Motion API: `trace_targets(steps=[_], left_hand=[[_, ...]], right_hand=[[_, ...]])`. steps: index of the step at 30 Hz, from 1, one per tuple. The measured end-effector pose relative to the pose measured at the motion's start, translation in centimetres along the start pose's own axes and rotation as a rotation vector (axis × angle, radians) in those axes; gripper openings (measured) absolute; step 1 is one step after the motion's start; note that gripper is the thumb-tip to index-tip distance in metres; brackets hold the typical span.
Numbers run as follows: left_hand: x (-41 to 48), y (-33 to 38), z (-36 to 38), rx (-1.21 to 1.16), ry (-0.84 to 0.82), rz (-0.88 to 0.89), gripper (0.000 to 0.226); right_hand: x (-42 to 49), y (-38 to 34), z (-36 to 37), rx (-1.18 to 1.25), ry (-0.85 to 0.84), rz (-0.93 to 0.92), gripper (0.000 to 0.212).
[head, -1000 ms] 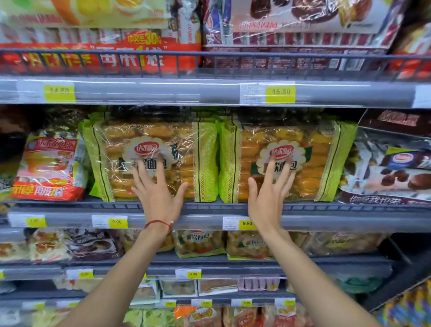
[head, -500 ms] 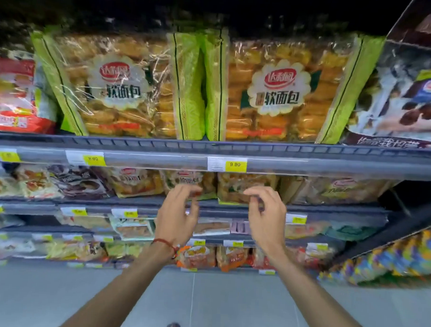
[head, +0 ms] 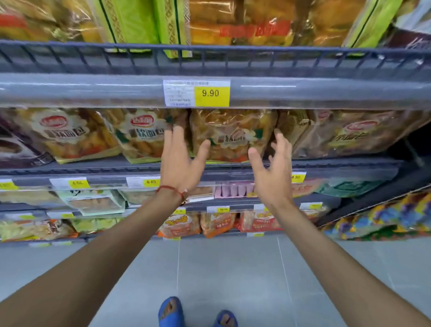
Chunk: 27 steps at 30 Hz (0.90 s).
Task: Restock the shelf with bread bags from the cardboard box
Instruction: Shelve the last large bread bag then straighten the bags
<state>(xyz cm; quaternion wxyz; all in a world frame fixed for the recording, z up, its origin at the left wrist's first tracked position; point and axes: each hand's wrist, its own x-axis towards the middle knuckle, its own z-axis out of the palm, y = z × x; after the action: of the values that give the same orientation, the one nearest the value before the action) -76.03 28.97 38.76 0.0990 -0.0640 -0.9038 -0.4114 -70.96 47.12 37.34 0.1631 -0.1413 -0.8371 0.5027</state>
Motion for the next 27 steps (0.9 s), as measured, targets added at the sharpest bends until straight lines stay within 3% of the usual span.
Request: trace_targets(steps=[4, 7, 10, 15, 20, 27], left_hand=[[1.2, 0.1, 2.1, -0.058, 0.082, -0.006, 0.052], [1.9, 0.0, 2.9, -0.027, 0.187, -0.034, 0.034], [2.3, -0.4, 2.9, -0.135, 0.261, -0.049, 0.033], [2.0, 0.2, 2.7, -0.228, 0.319, -0.051, 0.032], [2.4, 0.6, 3.0, -0.175, 0.357, -0.117, 0.047], [2.9, -0.2, 2.8, -0.151, 0.388, -0.043, 0.036]], right_hand=[[2.4, 0.3, 0.3, -0.014, -0.028, 0.019, 0.061], [3.9, 0.2, 0.6, 0.126, 0.116, 0.023, 0.055], [5.1, 0.4, 0.3, 0.223, 0.227, 0.031, 0.047], [5.8, 0.2, -0.3, 0.208, 0.264, -0.023, 0.033], [5.3, 0.6, 0.6, 0.153, 0.252, -0.061, 0.049], [6.3, 0.1, 0.0, 0.123, 0.348, -0.039, 0.024]])
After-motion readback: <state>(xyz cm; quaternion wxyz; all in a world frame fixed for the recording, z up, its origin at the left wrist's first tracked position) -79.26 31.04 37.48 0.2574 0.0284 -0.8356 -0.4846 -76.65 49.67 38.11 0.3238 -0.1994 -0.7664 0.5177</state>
